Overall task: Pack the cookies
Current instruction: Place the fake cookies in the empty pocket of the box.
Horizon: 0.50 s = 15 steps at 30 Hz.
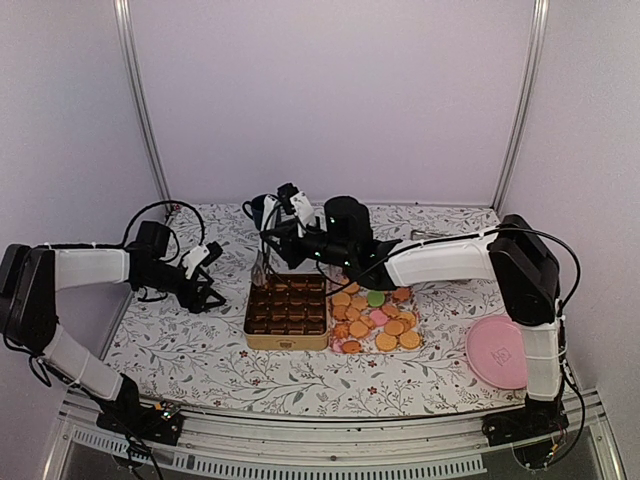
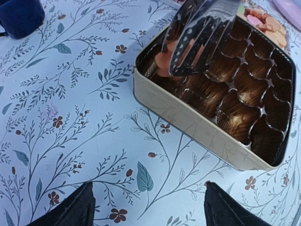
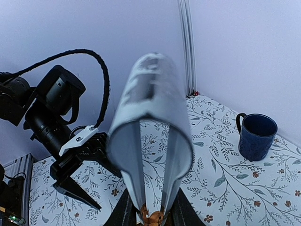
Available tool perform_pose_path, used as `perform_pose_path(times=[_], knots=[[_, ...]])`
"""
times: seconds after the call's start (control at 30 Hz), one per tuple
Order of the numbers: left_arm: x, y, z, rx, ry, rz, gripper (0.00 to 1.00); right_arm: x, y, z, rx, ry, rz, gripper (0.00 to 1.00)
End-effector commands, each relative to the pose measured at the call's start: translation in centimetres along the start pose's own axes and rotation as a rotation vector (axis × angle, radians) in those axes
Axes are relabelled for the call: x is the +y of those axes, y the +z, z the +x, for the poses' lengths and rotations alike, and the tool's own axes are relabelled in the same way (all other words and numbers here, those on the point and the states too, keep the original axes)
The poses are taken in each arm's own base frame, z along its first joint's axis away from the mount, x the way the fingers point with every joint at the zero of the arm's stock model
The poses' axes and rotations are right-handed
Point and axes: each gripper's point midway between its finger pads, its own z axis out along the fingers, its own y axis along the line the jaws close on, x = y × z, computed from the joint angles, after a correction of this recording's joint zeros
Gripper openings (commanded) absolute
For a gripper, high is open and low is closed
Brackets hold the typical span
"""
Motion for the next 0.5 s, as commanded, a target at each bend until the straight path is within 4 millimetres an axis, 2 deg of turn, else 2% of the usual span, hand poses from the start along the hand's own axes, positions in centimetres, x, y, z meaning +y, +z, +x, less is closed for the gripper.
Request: perform_pose_path(times=[0.0, 0.17, 0.33, 0.47], knots=[[-0.67, -0.17, 0.42, -0.008, -0.026, 0.026, 0.8, 0.25, 0.63, -2.14, -0.084, -0.024, -0.005, 0.1], [-0.89, -0.21, 0.46, -0.018, -0.033, 0.029, 0.8, 0.21, 0.88, -1.54, -0.077, -0.029, -0.004, 0.12], [-0.9, -0.28, 0.43, -0.021, -0.038, 0.027, 0.8, 0.13, 0.96, -1.37, -0.076, -0.041, -0.004, 0.26], [-1.01, -0.32, 0.29, -0.028, -0.041, 0.031, 0.81, 0.21, 0.83, -2.04, -0.089, -0.058, 0.0, 0.33]])
